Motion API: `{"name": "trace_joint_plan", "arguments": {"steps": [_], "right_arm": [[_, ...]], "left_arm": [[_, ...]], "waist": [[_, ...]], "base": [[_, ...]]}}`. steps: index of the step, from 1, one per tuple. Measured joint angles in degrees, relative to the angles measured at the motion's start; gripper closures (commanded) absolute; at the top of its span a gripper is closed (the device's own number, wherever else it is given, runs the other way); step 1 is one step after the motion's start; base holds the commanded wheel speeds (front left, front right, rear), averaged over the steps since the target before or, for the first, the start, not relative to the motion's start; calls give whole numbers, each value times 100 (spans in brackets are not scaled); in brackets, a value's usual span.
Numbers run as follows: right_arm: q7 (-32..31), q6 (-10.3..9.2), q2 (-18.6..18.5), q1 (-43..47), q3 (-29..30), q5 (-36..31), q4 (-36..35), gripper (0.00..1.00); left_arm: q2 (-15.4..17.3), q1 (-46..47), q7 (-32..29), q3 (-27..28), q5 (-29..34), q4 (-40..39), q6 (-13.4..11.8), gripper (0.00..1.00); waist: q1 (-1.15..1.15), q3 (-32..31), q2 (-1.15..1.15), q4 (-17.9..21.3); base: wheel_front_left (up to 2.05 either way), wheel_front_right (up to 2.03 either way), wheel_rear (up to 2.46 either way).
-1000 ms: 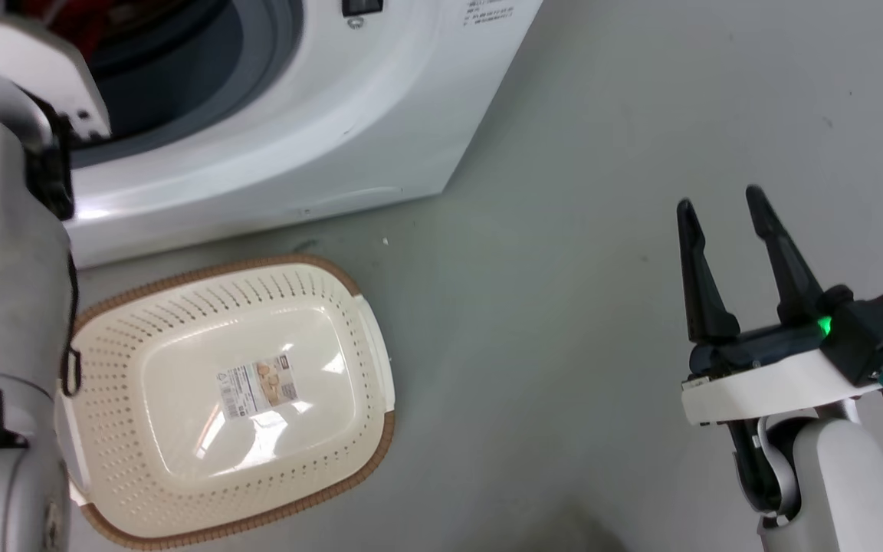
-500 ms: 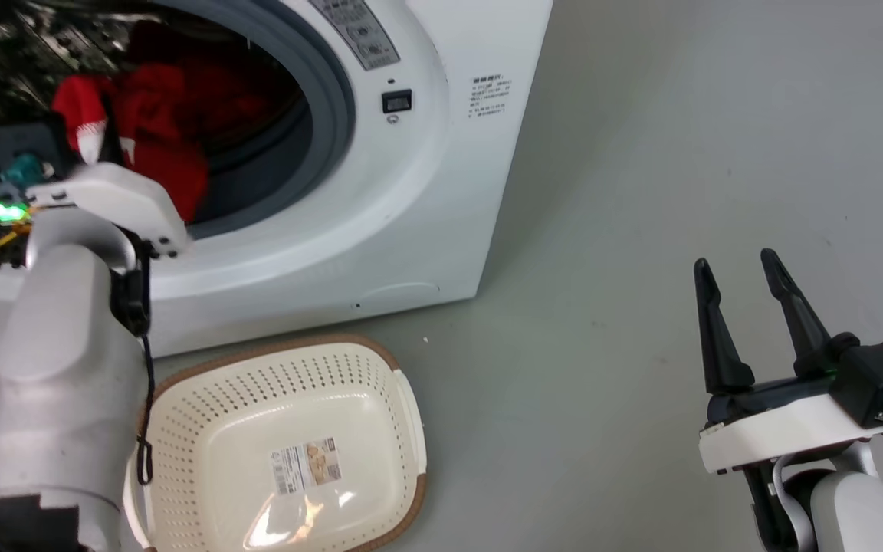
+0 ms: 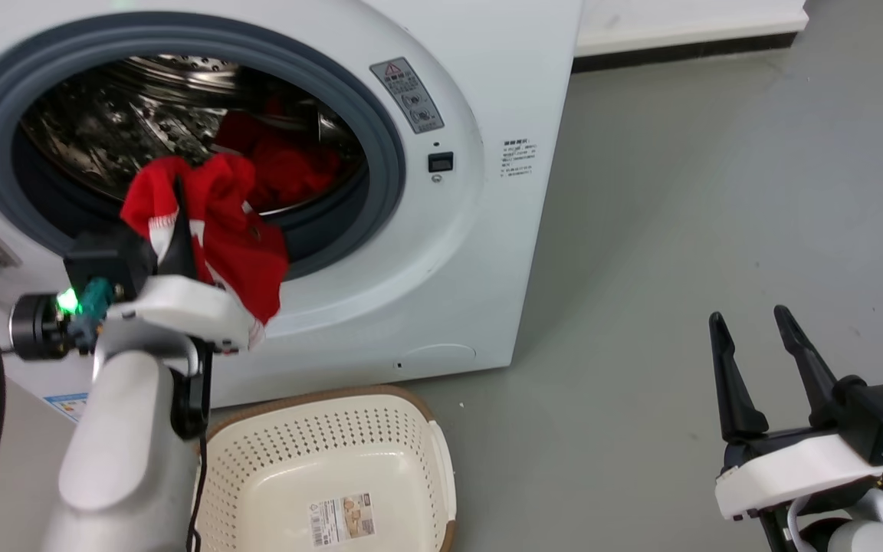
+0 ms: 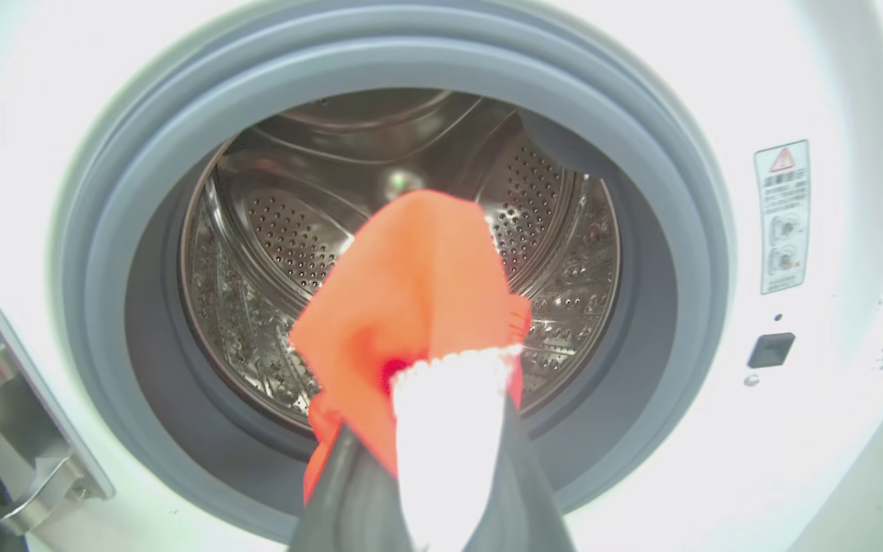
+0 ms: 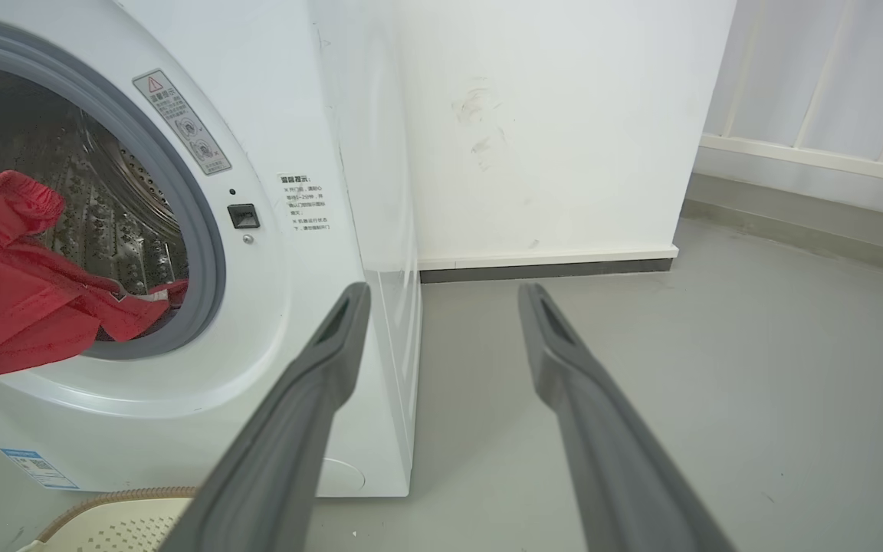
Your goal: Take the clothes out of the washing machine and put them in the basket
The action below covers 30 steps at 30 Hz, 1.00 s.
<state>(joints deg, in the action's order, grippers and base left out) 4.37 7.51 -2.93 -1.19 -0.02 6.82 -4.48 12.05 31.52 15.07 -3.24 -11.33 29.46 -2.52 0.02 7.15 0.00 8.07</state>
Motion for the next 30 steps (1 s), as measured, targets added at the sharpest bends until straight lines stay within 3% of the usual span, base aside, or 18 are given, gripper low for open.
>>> {"name": "trace_joint_plan", "arguments": {"steps": [6,7,8,15,19,30], "right_arm": [[-160,-1,-3,264,54,-36,-99,0],[-235,0,-2,300,55,-77,-178,0],[-244,0,-1,311,51,-80,-205,0],[-344,0,0,342,11,-92,-364,0],[-339,0,-1,183,7,-97,-417,0],[-181,0,-1,-406,-123,-32,-430,0]], "left_arm": [[-93,-977,-238,-154,54,-1147,-157,100],[-152,-1464,-466,-219,58,-1853,-268,100],[-164,-1632,-539,-236,63,-2057,-313,100],[-370,-2533,-895,-378,-31,-2735,-493,100],[-479,-2674,-894,-430,-148,-2551,-503,100],[-740,-2194,-527,-809,-290,-849,-392,100]], "waist": [[0,-303,0,-152],[0,-360,0,-250],[-1,-362,0,-280],[-1,-169,0,-382],[-2,122,0,-385],[-3,1373,0,-243]], "base": [[0,0,0],[0,0,0],[0,0,0],[0,0,0],[0,0,0],[0,0,0]]}}
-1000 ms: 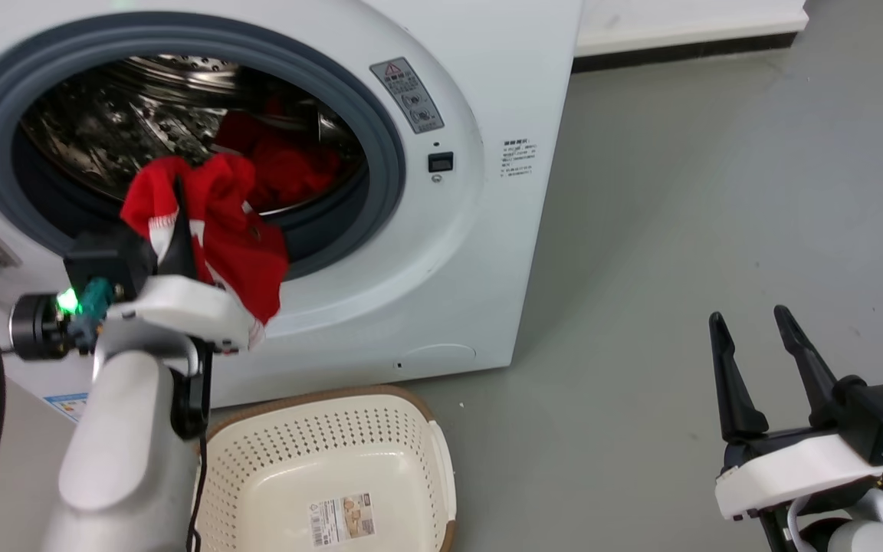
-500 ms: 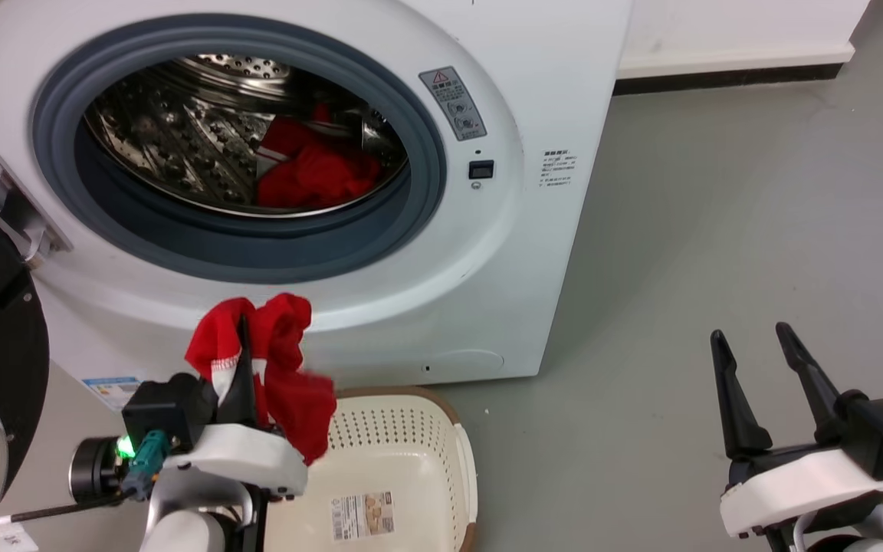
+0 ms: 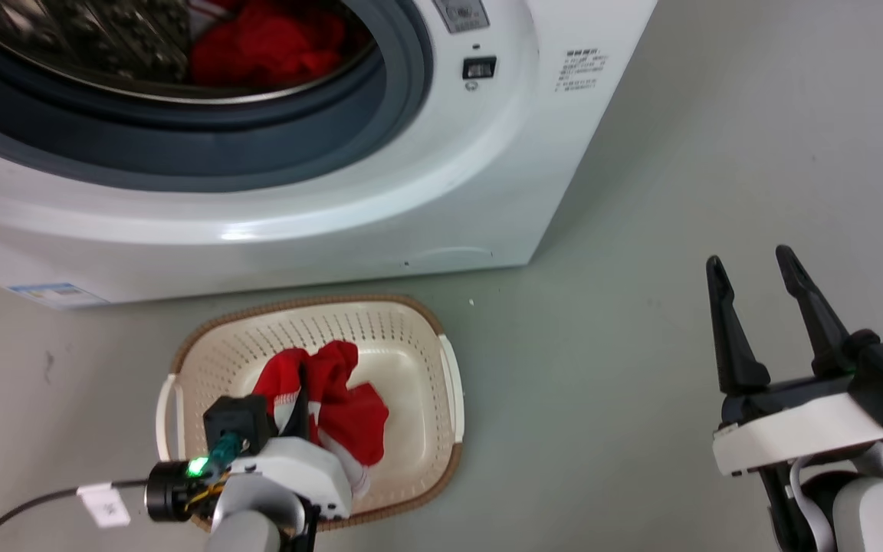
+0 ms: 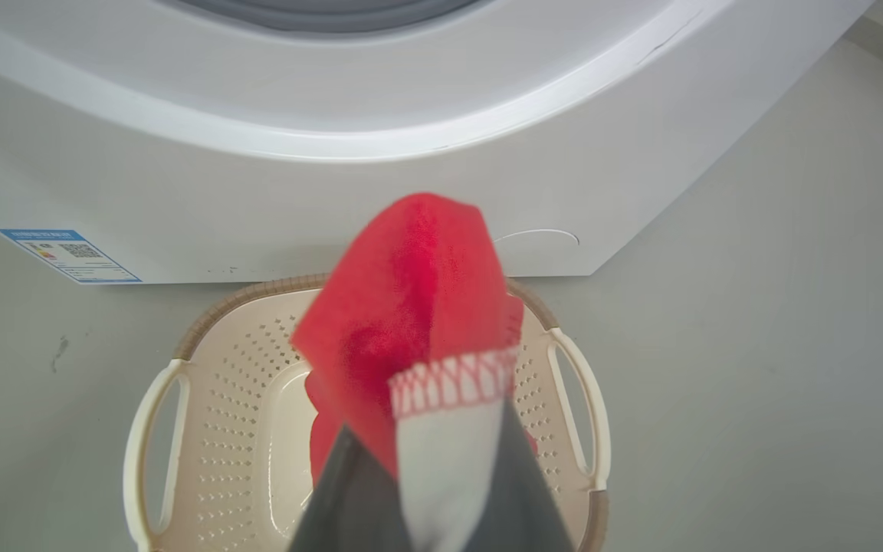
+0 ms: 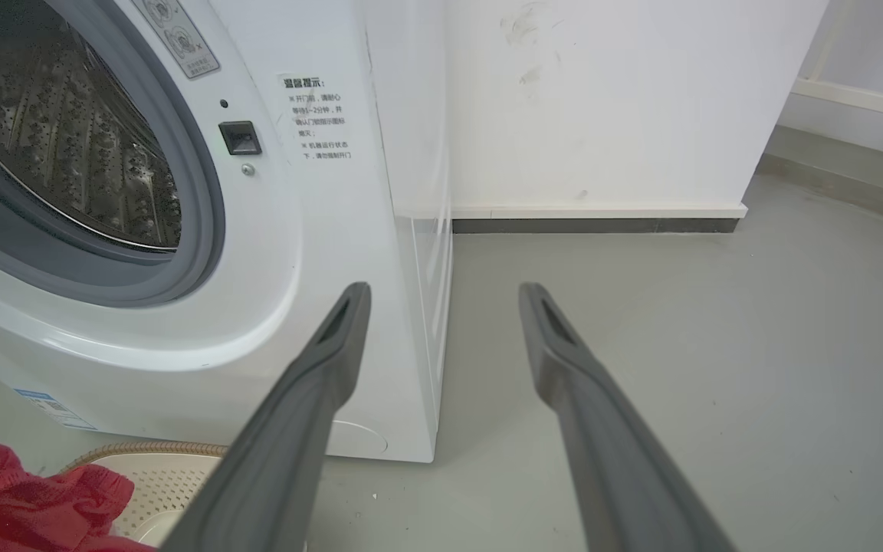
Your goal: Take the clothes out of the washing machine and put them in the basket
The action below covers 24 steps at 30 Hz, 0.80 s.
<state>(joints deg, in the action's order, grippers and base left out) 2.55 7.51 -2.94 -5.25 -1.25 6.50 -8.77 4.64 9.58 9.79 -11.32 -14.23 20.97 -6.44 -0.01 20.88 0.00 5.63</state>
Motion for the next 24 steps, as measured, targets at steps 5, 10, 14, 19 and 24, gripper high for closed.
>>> {"name": "trace_joint_plan", "arguments": {"steps": [5,10,14,19,24], "right_arm": [[99,0,0,-309,-79,16,-5,0],[198,0,0,-608,-209,14,90,0],[319,0,-2,-814,-275,57,167,0],[452,0,0,-992,-370,159,338,0],[532,0,-3,-1093,-422,211,448,0]], "left_arm": [[-25,732,156,-41,-65,999,200,100],[-14,1558,280,2,-105,2159,281,100],[-14,2150,334,67,-163,3039,290,100],[31,2661,411,188,-268,3960,264,100],[187,2927,452,256,-322,4629,244,100]], "waist": [[0,618,0,107],[-1,1227,0,236],[0,1669,0,358],[-1,2115,0,523],[0,2435,0,677]], "base": [[0,0,0],[0,0,0],[0,0,0],[0,0,0],[0,0,0]]}}
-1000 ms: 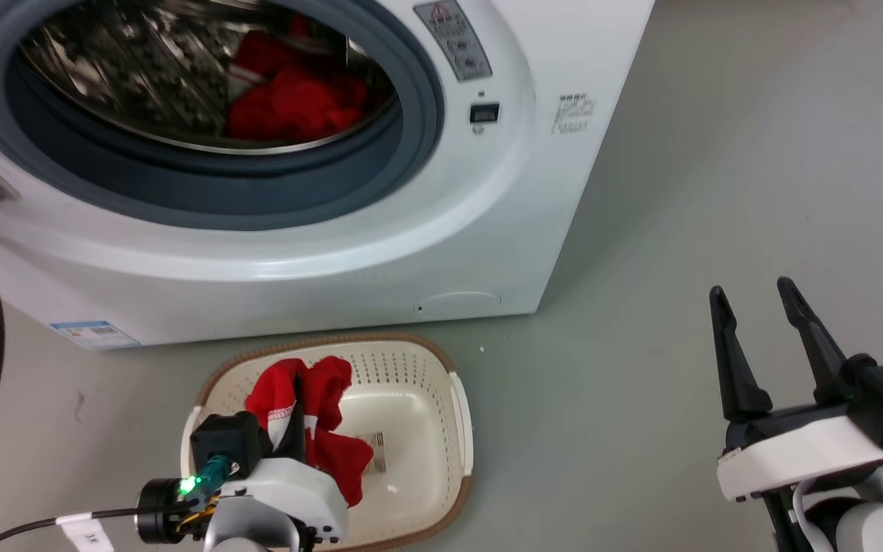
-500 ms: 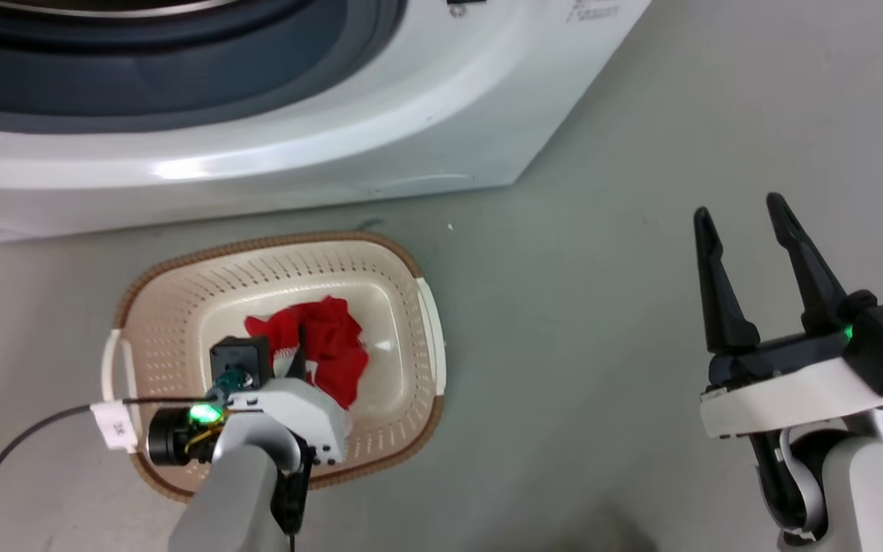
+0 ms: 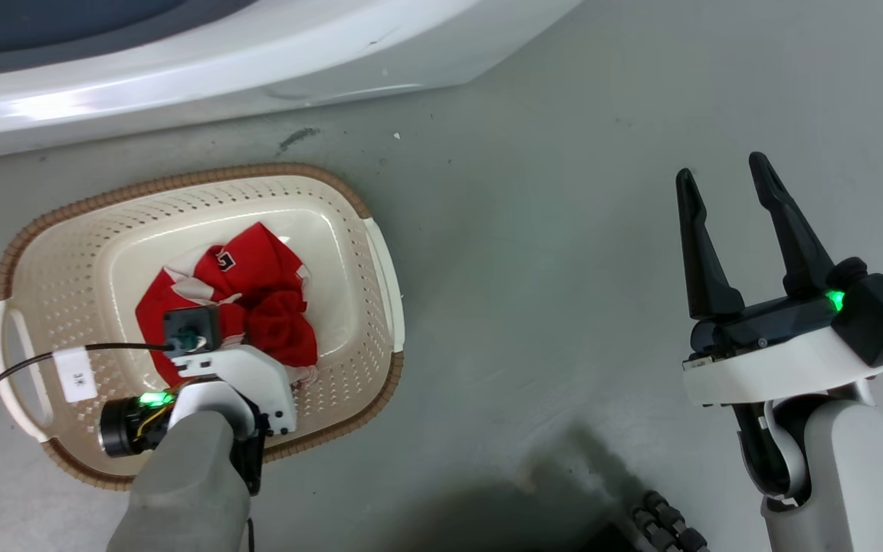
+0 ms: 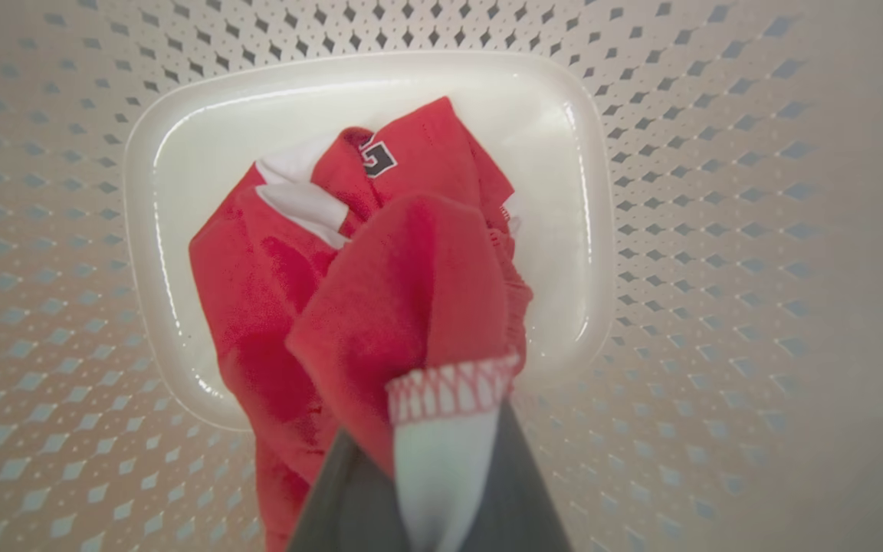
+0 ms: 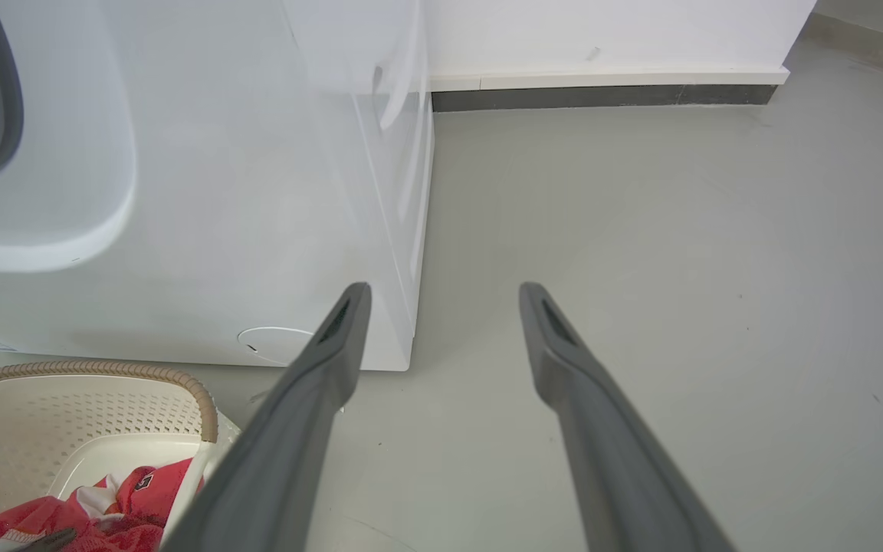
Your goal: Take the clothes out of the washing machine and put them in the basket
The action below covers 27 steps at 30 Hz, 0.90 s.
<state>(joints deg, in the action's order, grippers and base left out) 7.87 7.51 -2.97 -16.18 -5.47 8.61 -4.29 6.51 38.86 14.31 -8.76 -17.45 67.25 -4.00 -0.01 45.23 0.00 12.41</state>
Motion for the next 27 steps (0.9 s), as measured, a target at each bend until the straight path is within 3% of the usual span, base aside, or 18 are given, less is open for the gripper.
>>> {"name": "trace_joint_plan", "arguments": {"steps": [9,10,11,17,27], "right_arm": [[105,0,2,-138,-16,-66,188,0],[120,0,2,-157,-16,-71,201,0],[126,0,3,-157,-12,-87,231,0],[138,0,4,-111,42,-220,344,0],[-87,0,4,348,76,-393,339,0]], "left_arm": [[73,208,51,41,-98,424,-20,100],[74,219,51,56,-111,432,-20,40],[74,231,54,51,-122,434,-25,0],[-11,90,60,71,-141,222,7,0],[-190,-993,76,345,-162,-643,-1,0]], "waist": [[0,163,0,70],[0,131,0,58],[0,88,0,46],[0,-378,0,-74],[1,-1579,0,-343]], "base": [[0,0,0],[0,0,0],[0,0,0],[0,0,0],[0,0,0]]}}
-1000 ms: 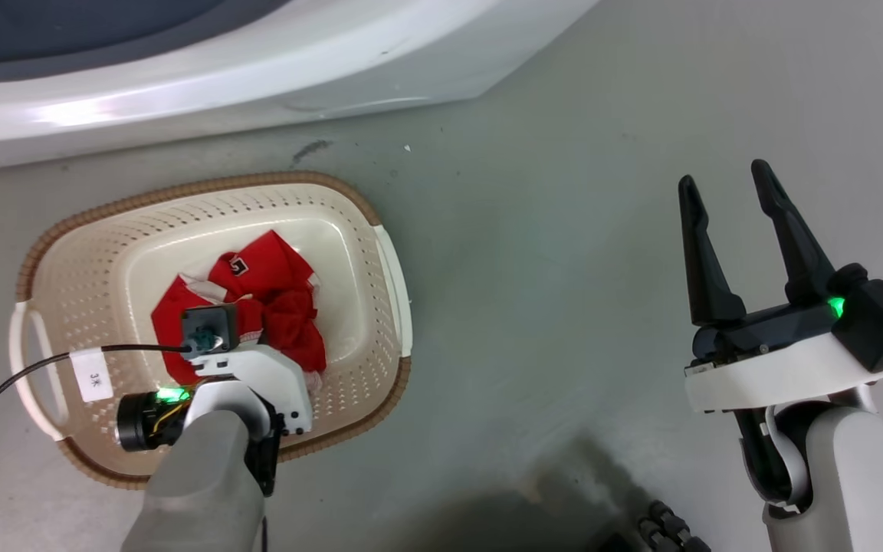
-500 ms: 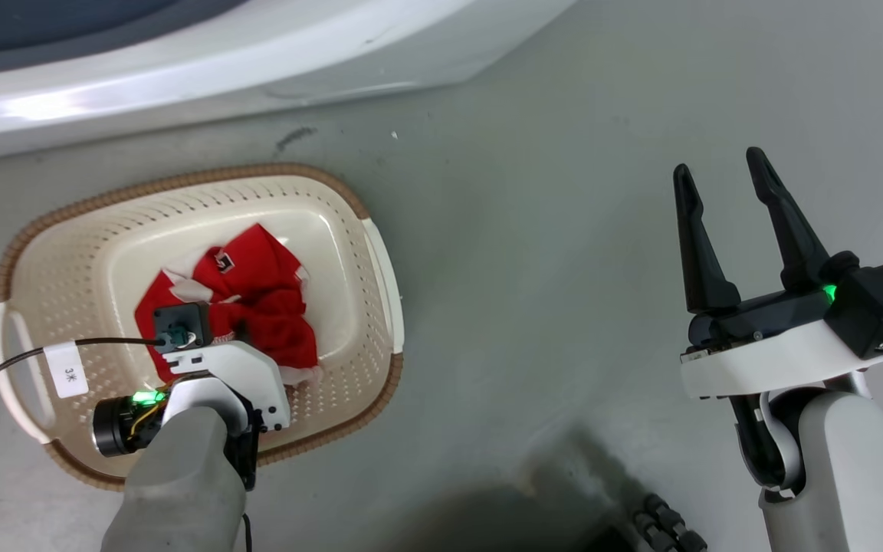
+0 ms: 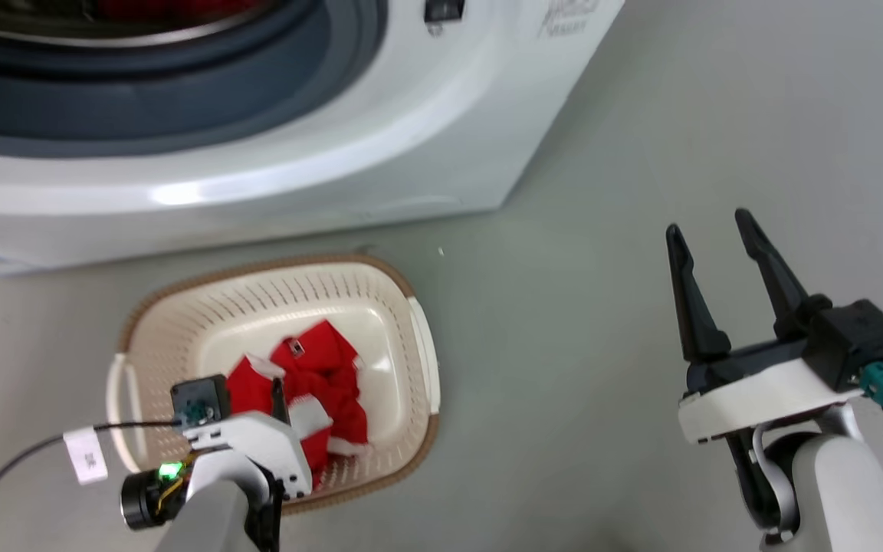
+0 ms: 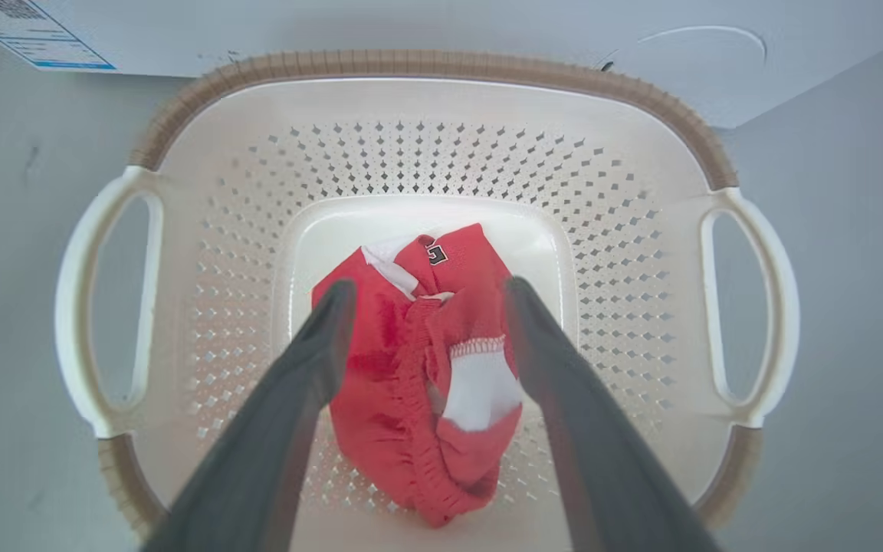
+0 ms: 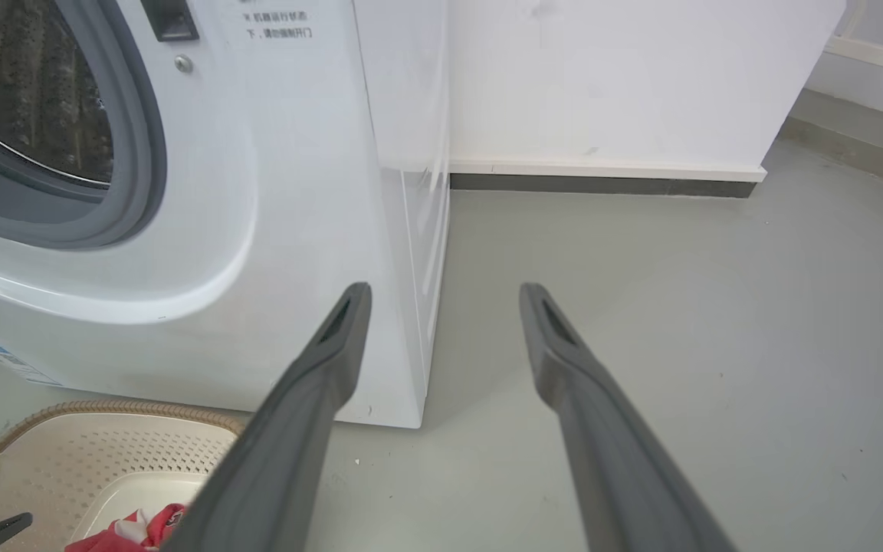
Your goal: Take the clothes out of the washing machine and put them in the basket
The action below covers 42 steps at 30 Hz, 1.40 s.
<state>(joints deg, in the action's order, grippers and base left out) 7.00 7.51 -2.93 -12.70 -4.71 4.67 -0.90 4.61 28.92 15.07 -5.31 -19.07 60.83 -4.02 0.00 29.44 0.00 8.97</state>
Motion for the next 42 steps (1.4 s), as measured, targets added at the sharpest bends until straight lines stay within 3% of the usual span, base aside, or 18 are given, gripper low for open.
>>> {"name": "trace_joint_plan", "arguments": {"steps": [10,12,21,25,31,42], "right_arm": [[-266,0,0,567,162,-80,-240,0],[-381,0,0,725,207,-116,-358,0],[-503,0,0,845,241,-151,-538,0],[-532,0,0,860,241,-157,-588,0],[-560,0,0,879,151,-57,-634,0],[-379,0,0,490,-88,55,-589,0]], "left_arm": [[-144,-893,0,164,218,-1102,-45,0],[-159,-1049,0,210,374,-1738,-80,0],[-168,-1168,0,250,712,-3310,-204,0],[-166,-927,0,218,875,-3633,-194,0],[-105,-102,0,137,1106,-3366,-33,0],[372,1830,-386,137,1110,-1757,292,0]], "waist": [[1,-1091,0,-346],[2,-1384,0,-512],[1,-1734,0,-724],[1,-1765,0,-754],[1,-1674,0,-708],[0,-1035,0,-312]], "base": [[0,0,0],[0,0,0],[0,0,0],[0,0,0],[0,0,0],[0,0,0]]}}
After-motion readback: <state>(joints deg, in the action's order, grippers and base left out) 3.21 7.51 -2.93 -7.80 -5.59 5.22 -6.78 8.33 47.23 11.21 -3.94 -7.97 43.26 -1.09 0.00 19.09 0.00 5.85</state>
